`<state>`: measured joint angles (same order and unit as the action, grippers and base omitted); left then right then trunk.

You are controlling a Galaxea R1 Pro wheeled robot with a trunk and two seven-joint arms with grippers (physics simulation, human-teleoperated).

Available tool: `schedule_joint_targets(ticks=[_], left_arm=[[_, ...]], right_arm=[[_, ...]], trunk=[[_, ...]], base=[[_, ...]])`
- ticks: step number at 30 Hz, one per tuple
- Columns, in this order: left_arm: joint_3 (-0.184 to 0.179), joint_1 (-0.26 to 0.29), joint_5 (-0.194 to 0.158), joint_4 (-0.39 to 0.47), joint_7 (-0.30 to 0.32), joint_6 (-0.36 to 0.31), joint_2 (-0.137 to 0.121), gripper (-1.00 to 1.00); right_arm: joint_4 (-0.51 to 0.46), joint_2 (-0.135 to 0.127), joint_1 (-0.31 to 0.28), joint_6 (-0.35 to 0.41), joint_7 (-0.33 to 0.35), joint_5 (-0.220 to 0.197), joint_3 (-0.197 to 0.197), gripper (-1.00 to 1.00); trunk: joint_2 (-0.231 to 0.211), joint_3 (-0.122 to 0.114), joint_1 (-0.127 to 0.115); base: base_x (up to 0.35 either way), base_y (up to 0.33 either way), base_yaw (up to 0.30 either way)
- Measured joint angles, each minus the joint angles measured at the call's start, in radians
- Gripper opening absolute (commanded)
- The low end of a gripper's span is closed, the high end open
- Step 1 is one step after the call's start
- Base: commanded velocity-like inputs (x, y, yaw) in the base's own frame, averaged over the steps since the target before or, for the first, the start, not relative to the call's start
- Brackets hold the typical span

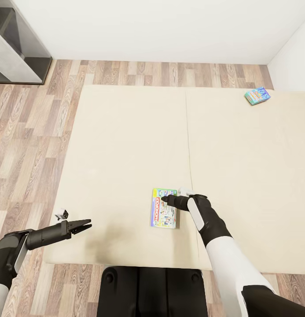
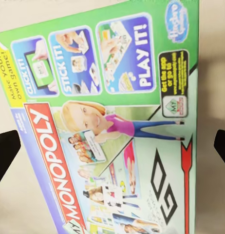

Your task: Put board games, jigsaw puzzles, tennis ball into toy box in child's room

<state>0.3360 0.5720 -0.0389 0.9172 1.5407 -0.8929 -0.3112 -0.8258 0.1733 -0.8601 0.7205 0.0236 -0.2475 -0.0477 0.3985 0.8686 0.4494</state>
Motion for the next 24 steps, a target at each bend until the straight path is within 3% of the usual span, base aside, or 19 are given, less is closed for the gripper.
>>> schedule_joint_targets(ticks=[24], left_arm=[[0.0,0.0,0.0,0.0,0.0,0.0,0.0,1.0]], right_arm=[[0.004,0.0,0.0,0.0,0.003,-0.002,0.001,1.0]], trunk=[[0.0,0.0,0.0]], base=[[0.0,0.0,0.0]])
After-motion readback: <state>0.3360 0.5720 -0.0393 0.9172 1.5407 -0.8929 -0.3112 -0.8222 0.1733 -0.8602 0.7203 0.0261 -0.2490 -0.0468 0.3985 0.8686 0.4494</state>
